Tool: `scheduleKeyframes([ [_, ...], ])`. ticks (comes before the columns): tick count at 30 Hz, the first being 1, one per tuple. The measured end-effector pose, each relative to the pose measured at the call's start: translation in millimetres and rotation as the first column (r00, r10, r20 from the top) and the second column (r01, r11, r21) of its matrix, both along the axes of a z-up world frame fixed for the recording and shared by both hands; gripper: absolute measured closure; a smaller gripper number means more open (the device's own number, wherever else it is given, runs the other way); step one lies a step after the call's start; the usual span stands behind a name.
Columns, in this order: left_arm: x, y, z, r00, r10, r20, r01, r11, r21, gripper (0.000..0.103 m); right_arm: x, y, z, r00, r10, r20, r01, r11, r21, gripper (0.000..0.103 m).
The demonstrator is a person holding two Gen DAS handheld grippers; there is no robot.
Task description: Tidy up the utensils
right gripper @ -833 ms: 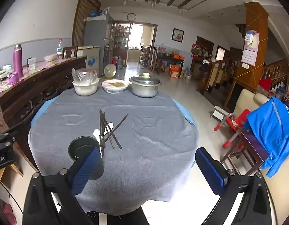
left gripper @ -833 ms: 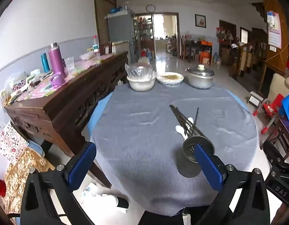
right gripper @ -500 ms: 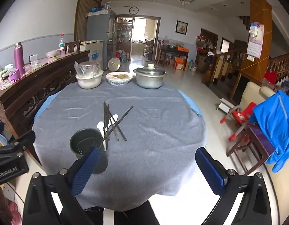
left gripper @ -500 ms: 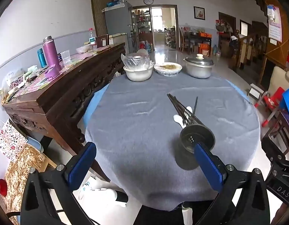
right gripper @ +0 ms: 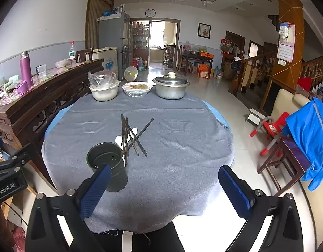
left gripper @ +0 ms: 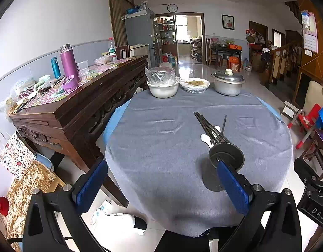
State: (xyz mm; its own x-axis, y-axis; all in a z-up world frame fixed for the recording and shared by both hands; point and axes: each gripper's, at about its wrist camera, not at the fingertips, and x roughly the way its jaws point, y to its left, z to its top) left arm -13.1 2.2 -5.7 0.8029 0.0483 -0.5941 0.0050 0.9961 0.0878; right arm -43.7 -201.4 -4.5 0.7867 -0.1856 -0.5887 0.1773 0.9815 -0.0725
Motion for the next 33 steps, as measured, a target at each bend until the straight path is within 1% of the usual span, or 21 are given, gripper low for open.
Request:
scheduleKeyframes([
  [6, 13.8, -1.8, -11.7, 1.000, -0.001, -0.017, 0.001, 1.000, -0.004, 0.000, 11.6, -1.1, -9.8, 0.999, 0.013, -0.033, -0.012, 0.999, 0.034, 0.000],
  [13, 42.1, -1.7, -25.3, 0.998, -0.003, -0.061, 0.003, 1.000, -0.006, 0.000, 39.1, -1.4, -29.7, 0.995, 0.052, -0.081, -0.046, 0.997, 0.067, 0.000],
  [20, 67.7, -0.7, -39.4, 0.995, 0.004, -0.096, -0.004, 1.000, -0.006, 0.000, 62.8, -1.8, -46.0, 0.992, 0.066, -0.111, -0.059, 0.996, 0.068, 0.000],
  [25, 76.1, 4.6, -49.8, 0.992, 0.012, -0.128, -0.014, 1.000, -0.009, 0.000, 71.3, -2.9, -57.1, 0.988, 0.070, -0.134, -0.058, 0.994, 0.090, 0.000],
  [29, 78.3, 7.2, -55.2, 0.990, 0.017, -0.138, -0.018, 1.000, -0.004, 0.000, 73.3, -2.3, -63.7, 0.987, 0.069, -0.143, -0.055, 0.994, 0.097, 0.000],
  [33, 79.9, 7.1, -58.1, 0.989, 0.015, -0.145, -0.015, 1.000, -0.004, 0.000, 73.6, -1.7, -64.1, 0.988, 0.067, -0.140, -0.054, 0.994, 0.095, 0.000],
])
